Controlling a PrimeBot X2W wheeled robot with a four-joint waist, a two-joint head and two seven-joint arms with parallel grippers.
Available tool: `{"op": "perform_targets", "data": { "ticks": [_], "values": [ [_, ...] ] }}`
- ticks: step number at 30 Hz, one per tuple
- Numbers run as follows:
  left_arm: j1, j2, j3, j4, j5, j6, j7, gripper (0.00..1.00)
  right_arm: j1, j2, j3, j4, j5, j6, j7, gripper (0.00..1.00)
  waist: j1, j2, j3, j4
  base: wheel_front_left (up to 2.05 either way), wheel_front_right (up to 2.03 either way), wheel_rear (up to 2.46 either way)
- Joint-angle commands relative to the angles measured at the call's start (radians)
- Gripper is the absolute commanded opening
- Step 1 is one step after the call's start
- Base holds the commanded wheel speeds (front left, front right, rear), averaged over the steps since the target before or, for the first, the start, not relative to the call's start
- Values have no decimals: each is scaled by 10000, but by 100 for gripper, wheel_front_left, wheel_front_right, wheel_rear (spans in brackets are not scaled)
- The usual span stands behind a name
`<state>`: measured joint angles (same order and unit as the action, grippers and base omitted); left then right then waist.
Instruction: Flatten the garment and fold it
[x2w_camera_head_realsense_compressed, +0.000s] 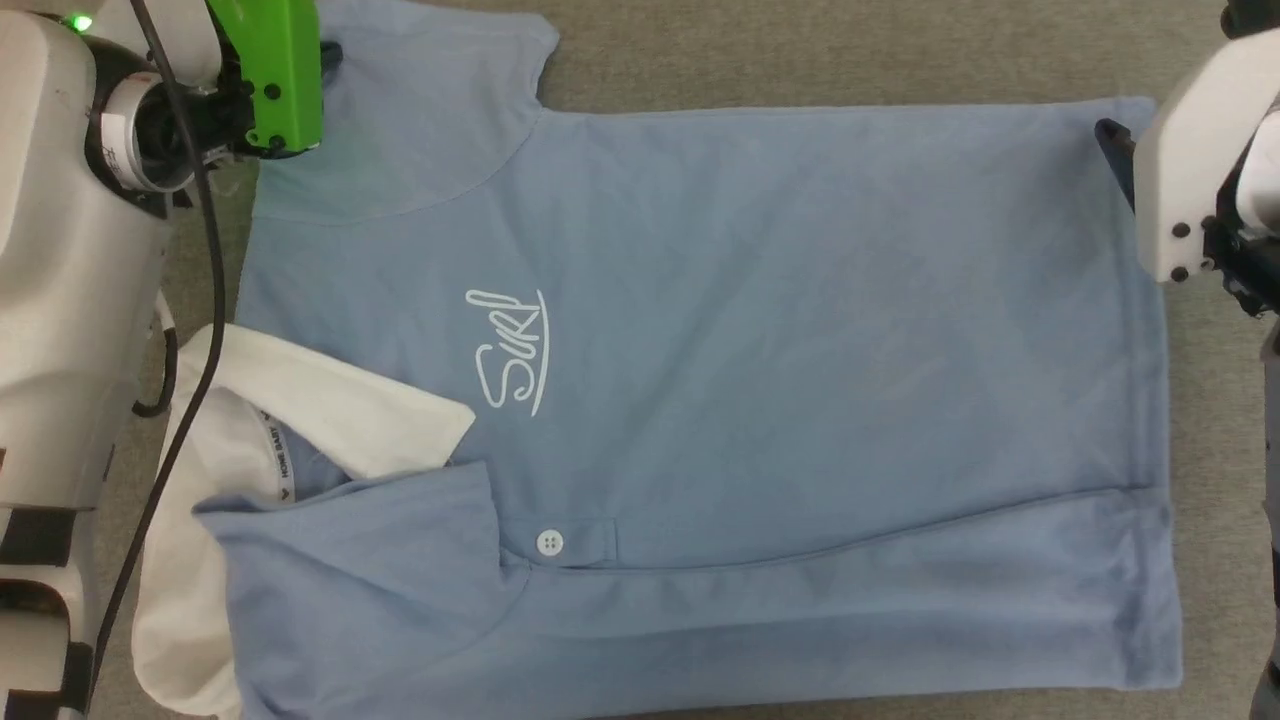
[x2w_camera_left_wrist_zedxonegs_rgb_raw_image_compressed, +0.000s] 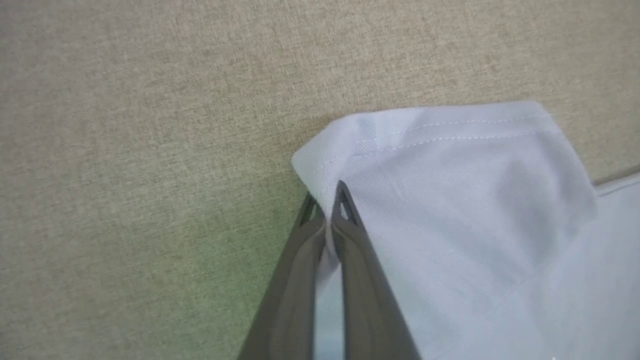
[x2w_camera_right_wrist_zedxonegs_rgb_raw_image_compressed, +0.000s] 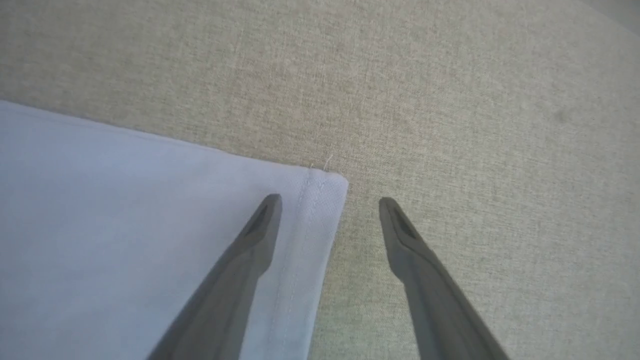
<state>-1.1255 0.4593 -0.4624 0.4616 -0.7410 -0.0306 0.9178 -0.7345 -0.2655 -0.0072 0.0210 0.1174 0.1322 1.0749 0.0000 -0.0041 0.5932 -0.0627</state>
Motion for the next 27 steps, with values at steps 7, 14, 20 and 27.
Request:
{"op": "perform_targets", "data": {
  "ticks": [7, 14, 20, 27],
  "values": [
    [-73, 163, 82, -545, -205, -50, -123, 0, -127, 29, 300, 424, -201, -15, 658, 100, 0, 41, 524, 449, 0, 0, 0],
    [36, 276, 156, -841, -292, -86, -268, 0, 195, 287, 35, 518, 18, -15, 1065, 0, 0, 41, 447, 436, 0, 0, 0],
    [312, 302, 362, -1124, -519, -202, -707, 0, 294, 273, -167, 319, 180, -15, 373, 0, 0, 41, -255, 331, 0, 0, 0],
    [1155, 263, 733, -1769, -1125, -385, -1297, 0, 891, -116, -290, 286, 710, -15, -667, 0, 0, 41, -1627, 368, 0, 0, 0]
  ]
}}
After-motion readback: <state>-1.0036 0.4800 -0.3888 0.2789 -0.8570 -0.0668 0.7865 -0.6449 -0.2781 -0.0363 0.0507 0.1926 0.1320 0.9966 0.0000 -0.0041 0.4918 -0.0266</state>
